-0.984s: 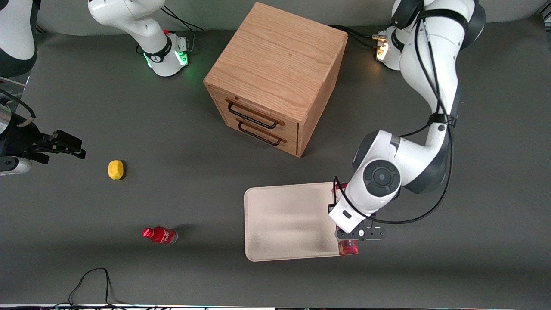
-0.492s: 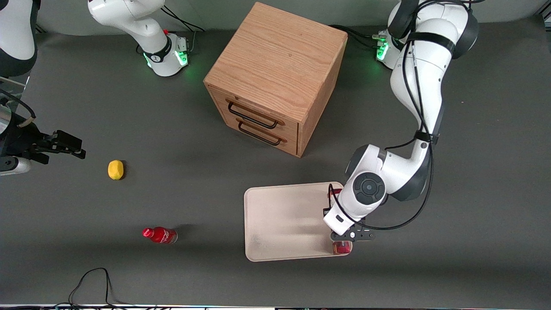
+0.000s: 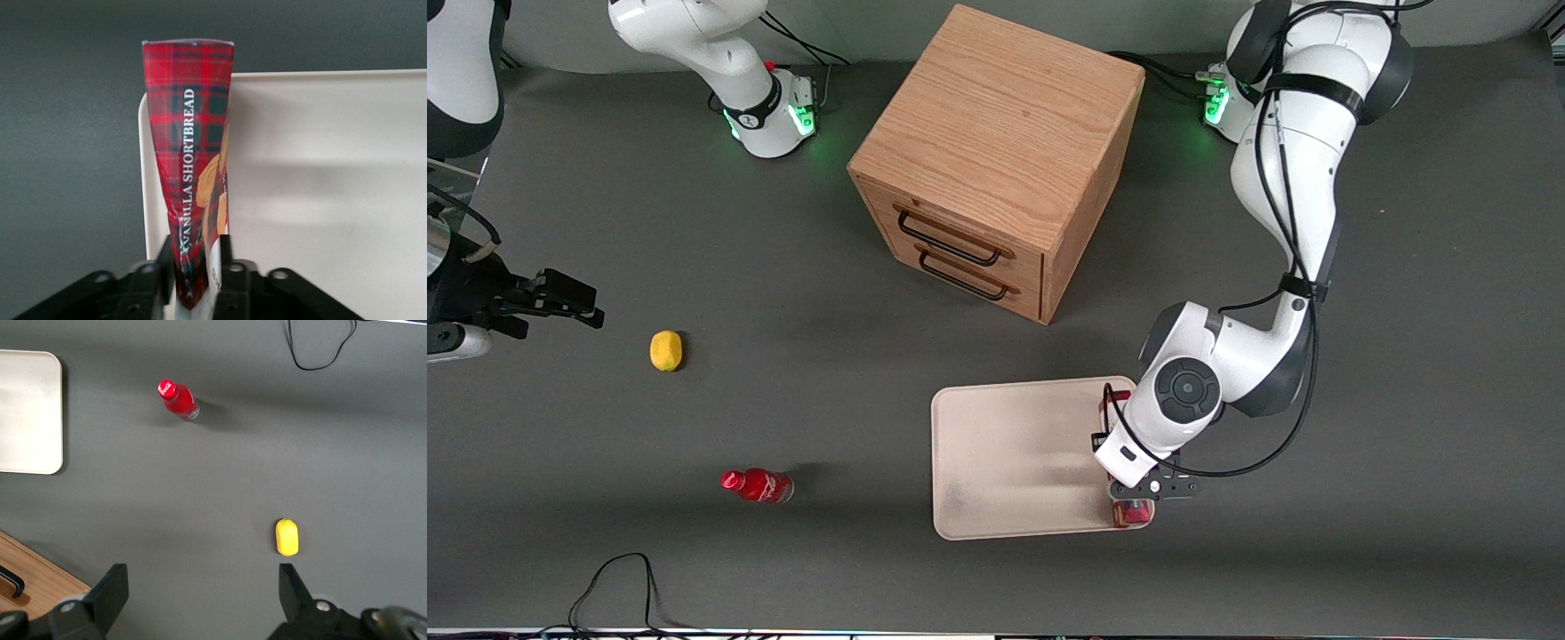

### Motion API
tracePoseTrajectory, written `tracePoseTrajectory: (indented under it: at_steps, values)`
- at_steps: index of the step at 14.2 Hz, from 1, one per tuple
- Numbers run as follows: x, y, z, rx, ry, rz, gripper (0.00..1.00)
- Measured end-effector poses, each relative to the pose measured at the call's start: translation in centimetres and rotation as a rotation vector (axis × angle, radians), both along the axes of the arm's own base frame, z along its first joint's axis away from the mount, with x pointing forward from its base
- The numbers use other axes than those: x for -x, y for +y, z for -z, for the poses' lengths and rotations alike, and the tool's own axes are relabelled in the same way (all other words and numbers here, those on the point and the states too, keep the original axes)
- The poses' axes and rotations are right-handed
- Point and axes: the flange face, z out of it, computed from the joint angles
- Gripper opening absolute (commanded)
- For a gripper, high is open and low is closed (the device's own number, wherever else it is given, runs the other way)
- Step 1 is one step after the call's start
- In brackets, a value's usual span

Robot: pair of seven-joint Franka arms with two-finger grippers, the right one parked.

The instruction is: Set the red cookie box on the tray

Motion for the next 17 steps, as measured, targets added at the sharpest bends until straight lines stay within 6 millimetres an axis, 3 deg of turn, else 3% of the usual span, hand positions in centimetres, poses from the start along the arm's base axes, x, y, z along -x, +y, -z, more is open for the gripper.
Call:
tracePoseTrajectory:
  at_steps: [3, 6, 10, 14, 17]
  values:
    - [0.0, 0.1, -1.3, -0.003, 0.002, -0.004, 1.0]
    - [0.4, 0.4, -5.6, -0.019, 0.019, -0.009, 1.0]
    - [2.3, 1.2, -16.6, -0.032, 0.015, -0.013, 1.0]
    - [6.3, 2.7, -28.4, -0.034, -0.019, -0.016, 1.0]
    - [9.0, 3.9, -34.1, -0.036, -0.037, -0.021, 1.0]
